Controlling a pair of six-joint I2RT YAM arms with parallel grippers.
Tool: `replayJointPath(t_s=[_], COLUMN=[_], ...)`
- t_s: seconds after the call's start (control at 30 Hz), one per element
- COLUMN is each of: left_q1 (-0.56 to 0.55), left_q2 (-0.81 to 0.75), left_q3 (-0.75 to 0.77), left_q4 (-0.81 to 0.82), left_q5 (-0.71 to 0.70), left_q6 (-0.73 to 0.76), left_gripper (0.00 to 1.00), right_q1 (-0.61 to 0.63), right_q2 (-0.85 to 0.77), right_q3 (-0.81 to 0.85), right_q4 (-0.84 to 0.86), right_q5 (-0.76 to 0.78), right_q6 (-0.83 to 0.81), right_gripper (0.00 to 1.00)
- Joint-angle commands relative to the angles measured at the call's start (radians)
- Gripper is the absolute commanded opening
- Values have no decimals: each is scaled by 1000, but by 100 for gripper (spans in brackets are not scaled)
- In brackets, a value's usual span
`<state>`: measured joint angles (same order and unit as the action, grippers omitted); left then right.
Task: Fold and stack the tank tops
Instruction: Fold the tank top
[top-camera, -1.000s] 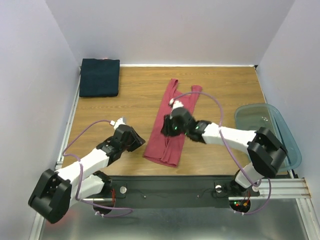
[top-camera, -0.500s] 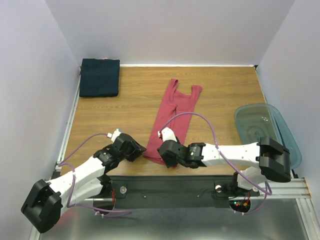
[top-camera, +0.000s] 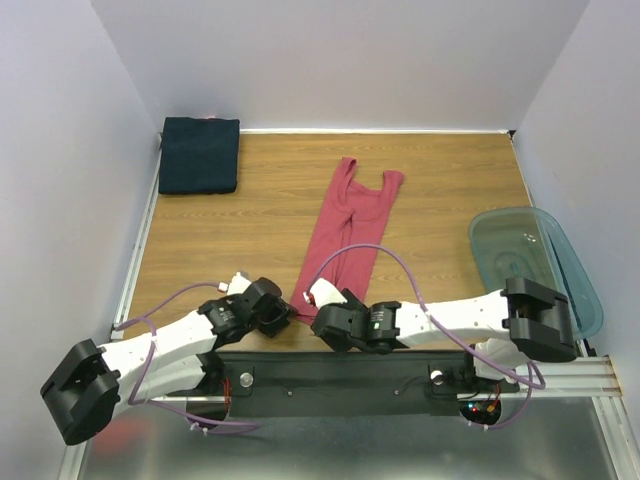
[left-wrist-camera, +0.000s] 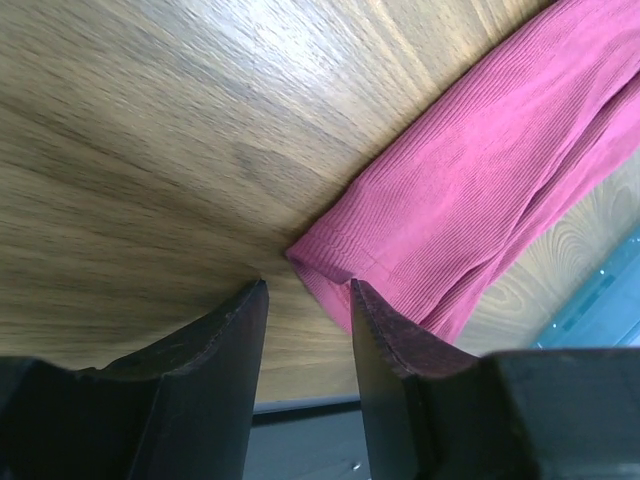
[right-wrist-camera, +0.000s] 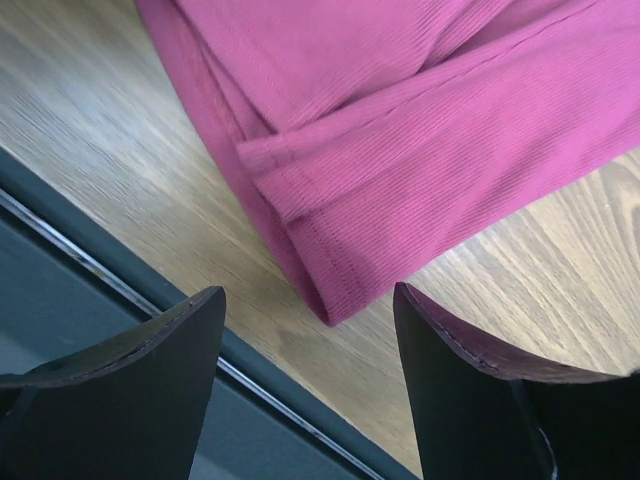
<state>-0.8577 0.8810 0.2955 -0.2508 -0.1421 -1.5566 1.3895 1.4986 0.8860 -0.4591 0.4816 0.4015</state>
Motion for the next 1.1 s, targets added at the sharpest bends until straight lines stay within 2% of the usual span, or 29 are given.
replayJointPath(t_s=[0.0, 0.23, 0.33, 0.4, 0.53, 0.67, 0.83, 0.87, 0.97, 1.07], left_q1=[-15, -17, -17, -17, -15, -15, 3, 11, 22, 57], left_q2=[35, 64, 90, 116, 134, 136, 144, 153, 183, 200], left_q3=[33, 16, 22, 27, 24, 31, 34, 34, 48, 70], left_q4=[-25, -1, 11, 21, 39, 31, 68, 74, 85, 85], left_q5=[-65, -88, -93, -97, -109, -163, -191, -189, -189, -185], left_q6=[-40, -39, -31, -25, -19, -5, 39, 56, 78, 125], left_gripper=[52, 52, 52, 52, 48, 34, 17, 11, 0, 0], right_q1=[28, 29, 29, 29, 29, 29, 29, 29, 29, 28], right_q2=[41, 110, 146, 158, 170, 180, 201, 204, 212, 229], right_q3=[30, 42, 50, 50, 50, 50, 60, 60, 67, 93], right_q4=[-15, -21, -24, -24, -24, -26, -29, -30, -32, -29], right_q5=[51, 29, 26, 32, 35, 35, 57, 60, 52, 38], right_q6=[-35, -33, -26, -17, -12, -12, -10, -10, -6, -12], right_gripper=[74, 71, 65, 58, 52, 41, 33, 32, 29, 14])
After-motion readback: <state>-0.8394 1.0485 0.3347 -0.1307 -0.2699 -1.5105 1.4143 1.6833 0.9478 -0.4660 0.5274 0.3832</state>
